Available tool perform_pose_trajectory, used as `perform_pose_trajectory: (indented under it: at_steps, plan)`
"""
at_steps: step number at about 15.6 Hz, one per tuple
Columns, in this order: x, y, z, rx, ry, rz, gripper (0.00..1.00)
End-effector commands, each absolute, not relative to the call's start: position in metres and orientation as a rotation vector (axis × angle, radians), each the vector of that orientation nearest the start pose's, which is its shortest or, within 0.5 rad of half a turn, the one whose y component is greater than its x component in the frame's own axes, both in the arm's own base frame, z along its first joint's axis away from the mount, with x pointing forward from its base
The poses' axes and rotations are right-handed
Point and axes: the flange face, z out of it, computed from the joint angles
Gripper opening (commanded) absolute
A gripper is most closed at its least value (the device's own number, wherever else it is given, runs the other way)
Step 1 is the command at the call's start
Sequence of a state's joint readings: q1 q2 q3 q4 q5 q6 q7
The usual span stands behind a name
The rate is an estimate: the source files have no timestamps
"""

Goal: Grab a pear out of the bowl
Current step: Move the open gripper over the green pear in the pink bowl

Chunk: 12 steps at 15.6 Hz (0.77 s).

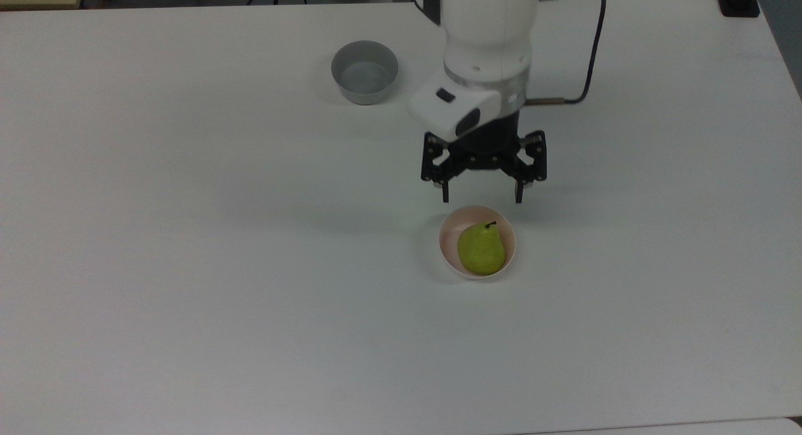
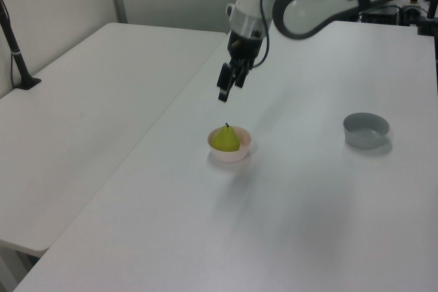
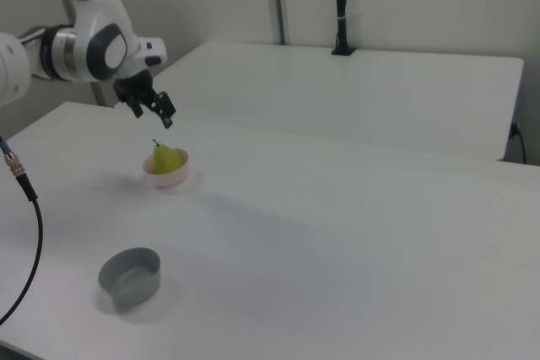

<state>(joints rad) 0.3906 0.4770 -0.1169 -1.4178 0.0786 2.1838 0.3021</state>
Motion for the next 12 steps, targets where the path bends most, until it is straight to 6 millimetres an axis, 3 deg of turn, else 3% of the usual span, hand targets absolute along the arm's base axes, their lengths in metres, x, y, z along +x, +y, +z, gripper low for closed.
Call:
perform_pose_trajectory:
  at_steps: [1, 9, 12]
  plan:
    - [0.697, 0.229, 0.426, -3.041, 0.067, -0.405, 1.0]
    - [0.703, 0.231, 0.366, -3.138, 0.011, -0.335, 1.0]
    - [0.707, 0.232, 0.355, -3.138, -0.01, -0.381, 1.0]
